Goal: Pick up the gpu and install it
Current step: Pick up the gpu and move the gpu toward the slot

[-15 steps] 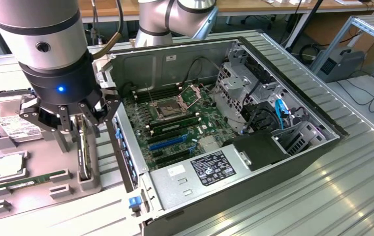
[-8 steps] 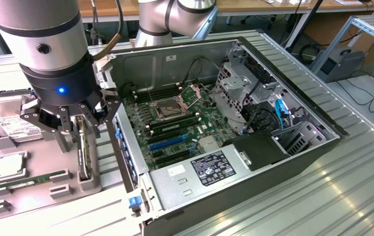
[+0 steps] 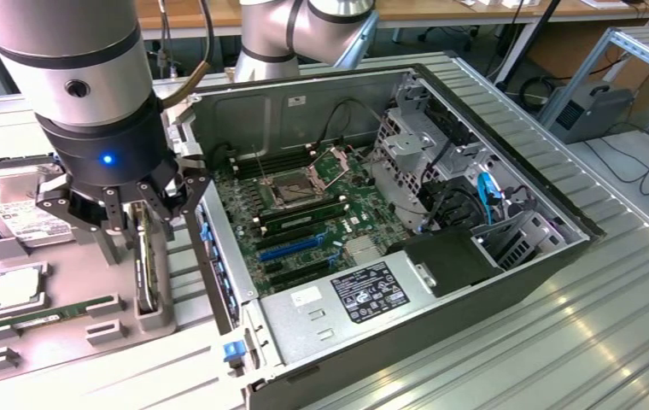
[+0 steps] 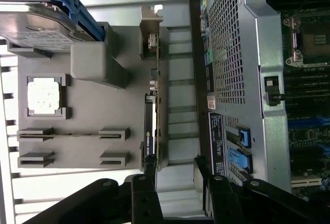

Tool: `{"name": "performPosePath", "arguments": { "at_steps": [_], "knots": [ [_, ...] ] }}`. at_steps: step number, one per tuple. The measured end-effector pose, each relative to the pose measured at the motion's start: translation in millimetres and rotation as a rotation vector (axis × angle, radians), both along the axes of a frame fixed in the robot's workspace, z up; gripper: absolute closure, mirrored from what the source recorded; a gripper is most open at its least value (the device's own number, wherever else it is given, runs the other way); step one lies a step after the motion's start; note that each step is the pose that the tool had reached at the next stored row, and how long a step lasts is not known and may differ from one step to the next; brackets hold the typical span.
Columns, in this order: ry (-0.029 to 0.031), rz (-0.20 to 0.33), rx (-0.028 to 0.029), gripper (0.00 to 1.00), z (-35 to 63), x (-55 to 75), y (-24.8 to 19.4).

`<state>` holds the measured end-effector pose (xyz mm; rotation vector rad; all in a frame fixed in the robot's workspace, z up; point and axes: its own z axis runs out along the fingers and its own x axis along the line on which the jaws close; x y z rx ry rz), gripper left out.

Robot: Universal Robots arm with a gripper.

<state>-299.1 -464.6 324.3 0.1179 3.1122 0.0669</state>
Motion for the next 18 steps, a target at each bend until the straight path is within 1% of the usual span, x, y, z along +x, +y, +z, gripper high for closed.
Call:
{"name": "performPosePath", "arguments": {
  "at_steps": [18],
  "knots": [
    [0.0000, 0.000, 0.0000, 0.58, -5.3, 0.0, 0.0]
  ]
}}
